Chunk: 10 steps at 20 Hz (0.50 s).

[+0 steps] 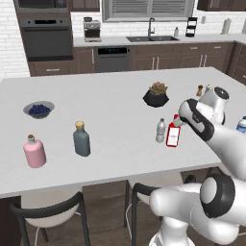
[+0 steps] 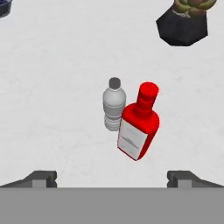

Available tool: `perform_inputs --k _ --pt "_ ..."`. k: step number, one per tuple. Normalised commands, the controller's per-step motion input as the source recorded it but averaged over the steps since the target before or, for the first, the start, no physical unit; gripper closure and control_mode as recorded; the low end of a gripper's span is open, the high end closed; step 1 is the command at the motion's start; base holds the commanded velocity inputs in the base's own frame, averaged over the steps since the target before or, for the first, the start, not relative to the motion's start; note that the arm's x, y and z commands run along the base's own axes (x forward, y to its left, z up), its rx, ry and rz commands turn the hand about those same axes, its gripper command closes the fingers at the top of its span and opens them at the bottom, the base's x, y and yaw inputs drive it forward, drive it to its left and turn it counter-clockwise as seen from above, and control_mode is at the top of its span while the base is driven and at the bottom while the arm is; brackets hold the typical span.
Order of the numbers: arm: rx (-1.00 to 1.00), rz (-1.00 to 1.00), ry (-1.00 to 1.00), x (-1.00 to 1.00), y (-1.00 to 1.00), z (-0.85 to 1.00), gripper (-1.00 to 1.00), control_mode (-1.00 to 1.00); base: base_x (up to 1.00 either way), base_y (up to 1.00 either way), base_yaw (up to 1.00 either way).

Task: Move the plastic bottles in the middle to the plastics group, and the glass bottles in the middle to the glass group.

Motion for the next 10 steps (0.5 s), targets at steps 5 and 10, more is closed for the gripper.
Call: perform_inputs --k 5,10 --pt "0.0 0.09 0.0 0.14 0.0 -0.05 -1.0 -1.0 0.0 0.0 0.0" --pt "-0.04 0.01 0.02 0.06 0.0 0.0 -1.0 -1.0 0.0 0.0 0.0"
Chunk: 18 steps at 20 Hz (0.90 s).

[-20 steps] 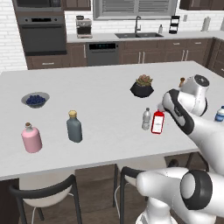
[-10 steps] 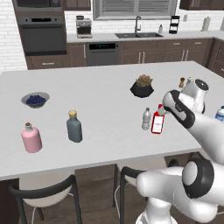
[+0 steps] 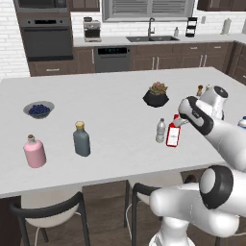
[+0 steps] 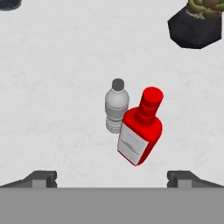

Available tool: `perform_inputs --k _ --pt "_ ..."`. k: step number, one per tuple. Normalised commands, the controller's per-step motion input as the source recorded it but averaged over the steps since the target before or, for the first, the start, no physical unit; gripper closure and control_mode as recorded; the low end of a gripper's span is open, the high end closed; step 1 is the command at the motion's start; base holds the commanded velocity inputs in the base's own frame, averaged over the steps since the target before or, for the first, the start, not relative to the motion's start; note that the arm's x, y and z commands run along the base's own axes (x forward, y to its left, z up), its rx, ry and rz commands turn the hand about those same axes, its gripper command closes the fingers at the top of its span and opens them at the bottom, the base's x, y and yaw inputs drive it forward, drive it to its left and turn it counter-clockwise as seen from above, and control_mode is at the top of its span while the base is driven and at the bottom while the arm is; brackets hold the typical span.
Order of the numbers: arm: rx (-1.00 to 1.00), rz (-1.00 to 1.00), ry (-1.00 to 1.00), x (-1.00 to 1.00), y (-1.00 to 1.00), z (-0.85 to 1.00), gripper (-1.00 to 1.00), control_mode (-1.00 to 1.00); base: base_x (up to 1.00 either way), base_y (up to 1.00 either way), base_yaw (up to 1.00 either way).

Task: Move the plastic bottles in the middle to the plastics group, and the glass bottles in the middle to the glass group.

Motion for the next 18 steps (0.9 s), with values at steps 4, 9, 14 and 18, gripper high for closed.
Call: perform_inputs --k 4,9,14,18 --pt "-0.07 -0.08 0.08 0.26 0.05 0.0 -1.0 -1.0 0.0 0.0 0.0" --pt "0.0 -0.12 0.0 0.24 0.1 0.0 -1.0 -1.0 0.0 0.0 0.0" --pt "0.0 -0.07 0.0 0.09 -0.18 0.0 -1.0 -1.0 0.0 0.0 0.0" --pt "0.0 -0.01 0.0 0.14 -0.24 -0.01 -1.0 -1.0 0.0 0.0 0.0"
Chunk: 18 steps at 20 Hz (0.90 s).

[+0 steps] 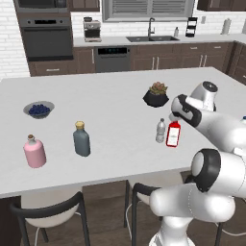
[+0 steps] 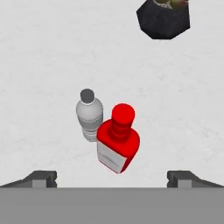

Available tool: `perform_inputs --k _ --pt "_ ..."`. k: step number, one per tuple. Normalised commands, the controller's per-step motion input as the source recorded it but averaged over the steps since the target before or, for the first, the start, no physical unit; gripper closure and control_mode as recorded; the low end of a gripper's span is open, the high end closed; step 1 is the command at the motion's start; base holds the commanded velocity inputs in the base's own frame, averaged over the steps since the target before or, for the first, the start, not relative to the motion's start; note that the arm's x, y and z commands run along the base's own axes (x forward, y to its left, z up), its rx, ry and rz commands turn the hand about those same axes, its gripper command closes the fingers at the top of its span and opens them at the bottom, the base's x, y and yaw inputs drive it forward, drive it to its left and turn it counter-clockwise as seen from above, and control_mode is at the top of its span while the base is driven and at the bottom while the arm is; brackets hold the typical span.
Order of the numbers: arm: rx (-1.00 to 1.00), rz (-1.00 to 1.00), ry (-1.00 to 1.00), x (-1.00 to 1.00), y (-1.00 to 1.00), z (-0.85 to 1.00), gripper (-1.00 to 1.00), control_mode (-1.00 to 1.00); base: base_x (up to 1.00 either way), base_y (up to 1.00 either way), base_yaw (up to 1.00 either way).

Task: Move the plastic bottles in the middle to the plastics group, and the glass bottles in the middle to the glass group.

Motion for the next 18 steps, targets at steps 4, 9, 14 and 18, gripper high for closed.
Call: perform_inputs --k 4,9,14,18 --pt "0.0 0.0 0.0 0.14 -0.15 -0.06 -1.0 -1.0 0.0 0.0 0.0" --pt "0.0 0.0 0.0 0.0 0.0 -0.2 -1.0 -1.0 0.0 0.0 0.0" --pt "0.0 0.0 0.0 0.03 0.11 -0.22 -1.0 -1.0 0.0 0.0 0.0" --pt "0.0 0.0 0.0 0.16 0.09 -0.01 -1.0 -1.0 0.0 0.0 0.0"
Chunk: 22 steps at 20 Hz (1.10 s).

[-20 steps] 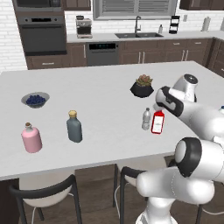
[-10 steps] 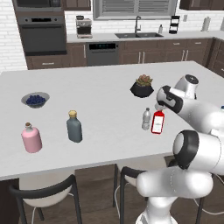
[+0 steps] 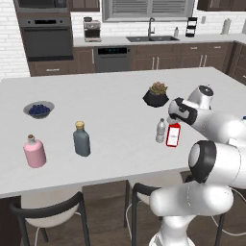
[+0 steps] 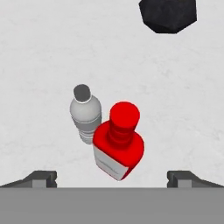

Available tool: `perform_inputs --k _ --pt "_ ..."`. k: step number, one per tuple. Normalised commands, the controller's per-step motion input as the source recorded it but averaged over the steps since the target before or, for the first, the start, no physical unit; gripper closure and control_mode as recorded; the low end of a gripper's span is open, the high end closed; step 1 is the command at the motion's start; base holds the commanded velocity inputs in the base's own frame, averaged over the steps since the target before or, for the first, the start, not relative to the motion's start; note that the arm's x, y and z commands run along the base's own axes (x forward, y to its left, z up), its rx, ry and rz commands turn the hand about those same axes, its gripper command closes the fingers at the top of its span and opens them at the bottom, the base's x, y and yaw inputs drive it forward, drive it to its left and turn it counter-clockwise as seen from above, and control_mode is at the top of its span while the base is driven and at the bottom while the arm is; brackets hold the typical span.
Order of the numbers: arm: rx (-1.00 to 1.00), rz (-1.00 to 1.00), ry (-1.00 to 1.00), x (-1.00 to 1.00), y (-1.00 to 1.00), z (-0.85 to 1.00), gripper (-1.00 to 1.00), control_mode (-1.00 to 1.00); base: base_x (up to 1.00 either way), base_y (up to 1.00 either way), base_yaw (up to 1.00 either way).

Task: Move the plastic bottles in the middle to the plastics group, and the glass bottles in the middle to the glass group.

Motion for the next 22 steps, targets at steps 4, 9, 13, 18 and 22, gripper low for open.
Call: perform_inputs --k 4,9,13,18,22 --pt "0.0 0.0 0.0 0.29 0.06 0.0 -1.0 -1.0 0.0 0.0 0.0" --pt "0.0 0.0 0.0 0.15 0.0 0.0 -1.0 -1.0 0.0 0.0 0.0" --pt "0.0 0.0 0.0 0.0 0.0 0.0 -1.0 -1.0 0.0 0.0 0.0" --pt "0.0 0.0 0.0 0.03 0.0 -0.03 -1.0 -1.0 0.0 0.0 0.0" --pt "0.0 0.0 0.0 0.19 0.0 0.0 -1.0 -1.0 0.0 0.0 0.0"
